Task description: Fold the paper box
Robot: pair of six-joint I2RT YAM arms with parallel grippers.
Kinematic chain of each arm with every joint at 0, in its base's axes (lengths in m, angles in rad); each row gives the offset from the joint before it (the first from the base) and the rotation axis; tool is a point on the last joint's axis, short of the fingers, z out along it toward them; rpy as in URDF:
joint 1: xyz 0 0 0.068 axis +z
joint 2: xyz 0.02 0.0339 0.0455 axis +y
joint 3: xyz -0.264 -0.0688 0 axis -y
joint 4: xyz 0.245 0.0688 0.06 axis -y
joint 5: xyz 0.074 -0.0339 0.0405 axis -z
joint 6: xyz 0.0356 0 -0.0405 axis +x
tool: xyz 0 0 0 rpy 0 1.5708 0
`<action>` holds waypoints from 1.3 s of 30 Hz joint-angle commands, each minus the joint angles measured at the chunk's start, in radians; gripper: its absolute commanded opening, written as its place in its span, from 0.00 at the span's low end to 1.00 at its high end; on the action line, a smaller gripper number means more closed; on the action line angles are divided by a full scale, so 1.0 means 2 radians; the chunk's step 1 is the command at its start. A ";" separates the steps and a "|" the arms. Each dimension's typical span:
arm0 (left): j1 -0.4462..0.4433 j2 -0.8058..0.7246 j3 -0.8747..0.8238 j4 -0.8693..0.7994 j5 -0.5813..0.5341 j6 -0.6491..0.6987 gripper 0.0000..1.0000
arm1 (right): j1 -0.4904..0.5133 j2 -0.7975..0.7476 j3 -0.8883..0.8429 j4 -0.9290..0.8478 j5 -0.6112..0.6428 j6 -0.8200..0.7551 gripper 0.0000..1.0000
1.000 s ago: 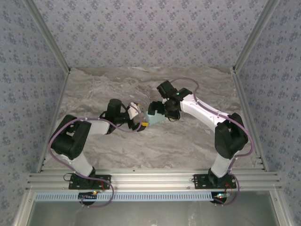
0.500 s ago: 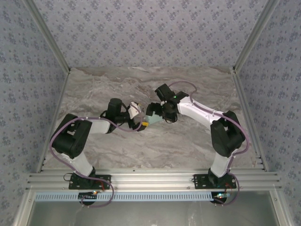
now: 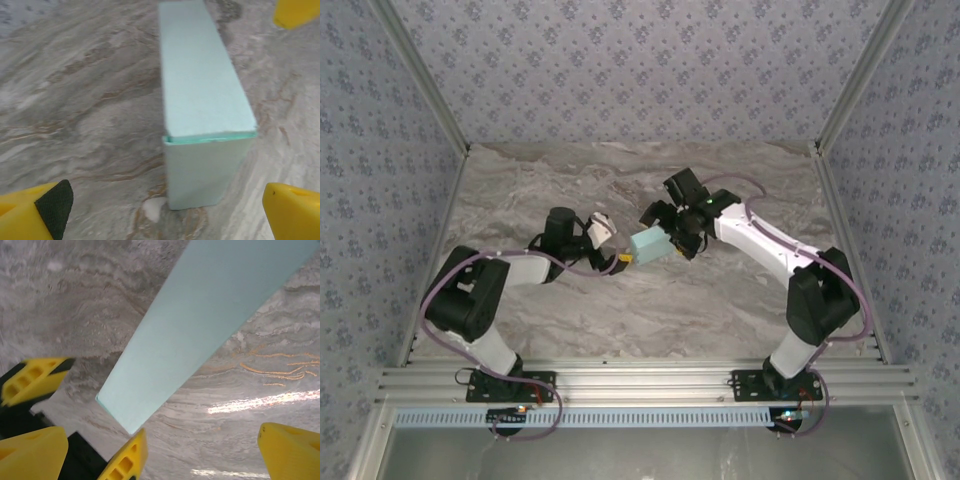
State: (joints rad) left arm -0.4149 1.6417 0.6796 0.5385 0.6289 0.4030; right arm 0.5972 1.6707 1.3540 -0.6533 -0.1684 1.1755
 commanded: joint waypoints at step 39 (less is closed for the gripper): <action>0.033 -0.308 -0.092 -0.150 -0.351 -0.116 0.99 | -0.052 0.029 -0.166 0.201 -0.117 0.029 1.00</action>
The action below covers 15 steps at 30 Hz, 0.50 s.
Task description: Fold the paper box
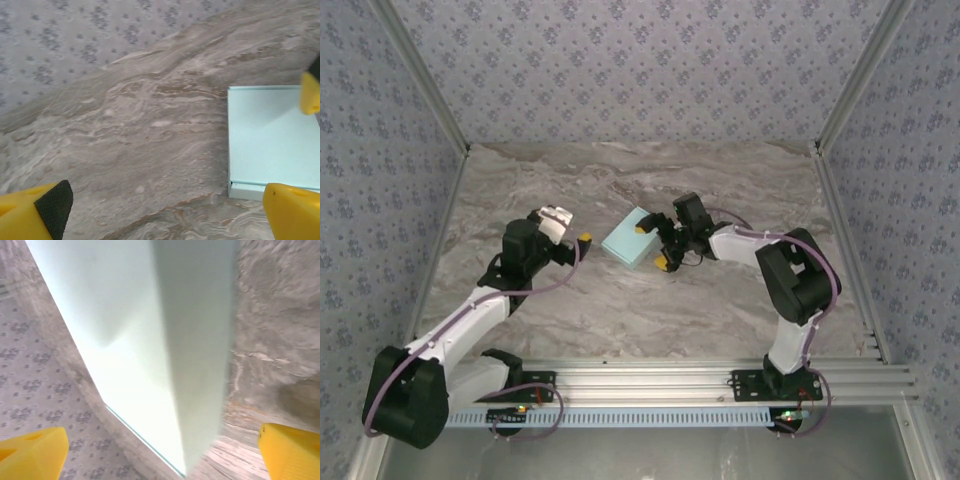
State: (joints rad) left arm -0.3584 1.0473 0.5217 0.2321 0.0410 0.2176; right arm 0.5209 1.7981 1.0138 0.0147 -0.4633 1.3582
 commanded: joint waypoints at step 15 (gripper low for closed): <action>0.022 -0.053 -0.041 -0.006 -0.182 -0.020 0.99 | -0.037 -0.295 0.022 -0.256 0.394 -0.516 1.00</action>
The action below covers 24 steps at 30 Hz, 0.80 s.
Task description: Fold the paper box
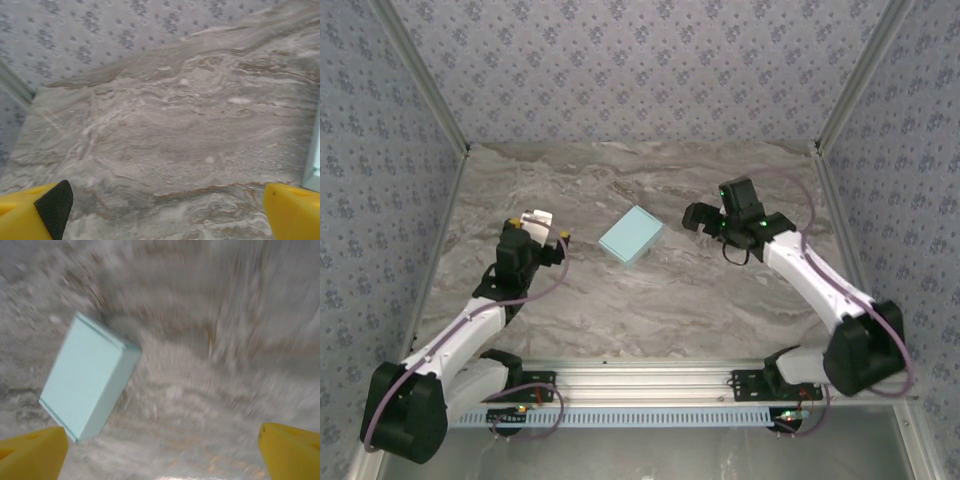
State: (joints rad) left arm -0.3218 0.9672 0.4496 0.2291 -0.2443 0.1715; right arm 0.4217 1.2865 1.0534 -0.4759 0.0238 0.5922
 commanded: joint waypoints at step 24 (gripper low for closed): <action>0.087 0.091 -0.072 0.149 0.054 -0.068 0.99 | -0.237 -0.107 -0.463 0.639 0.115 -0.278 1.00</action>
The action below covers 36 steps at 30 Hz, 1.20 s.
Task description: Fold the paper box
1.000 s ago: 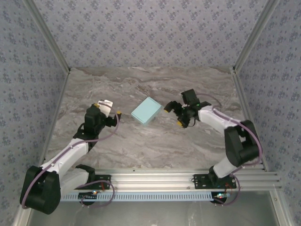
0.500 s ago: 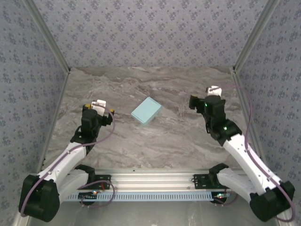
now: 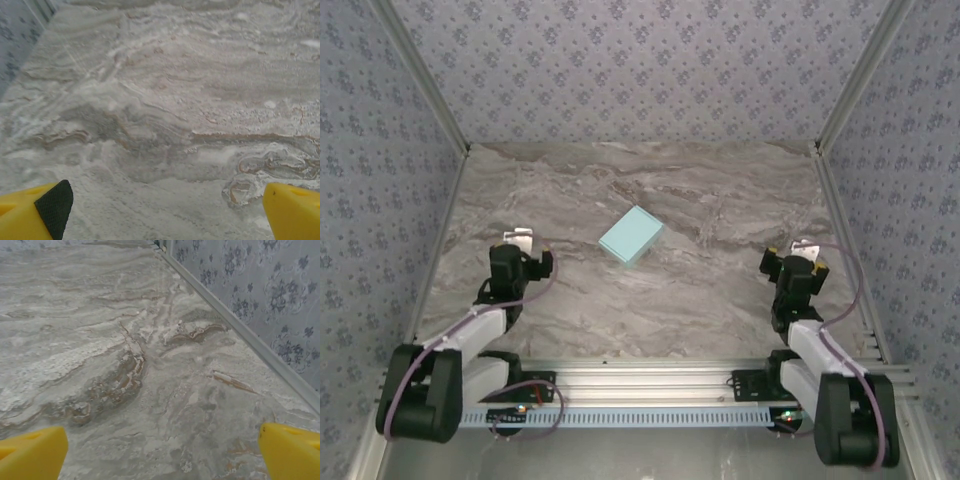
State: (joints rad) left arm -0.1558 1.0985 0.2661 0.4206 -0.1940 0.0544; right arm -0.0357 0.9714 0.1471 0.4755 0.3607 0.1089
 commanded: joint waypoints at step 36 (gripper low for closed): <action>0.098 0.217 0.074 0.194 0.122 -0.036 0.99 | 0.005 0.275 0.119 0.170 -0.150 -0.062 1.00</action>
State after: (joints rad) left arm 0.0517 1.5337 0.3843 0.7769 0.0589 -0.0200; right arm -0.0101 1.5131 0.3447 0.8654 0.0956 -0.0128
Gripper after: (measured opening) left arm 0.993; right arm 0.999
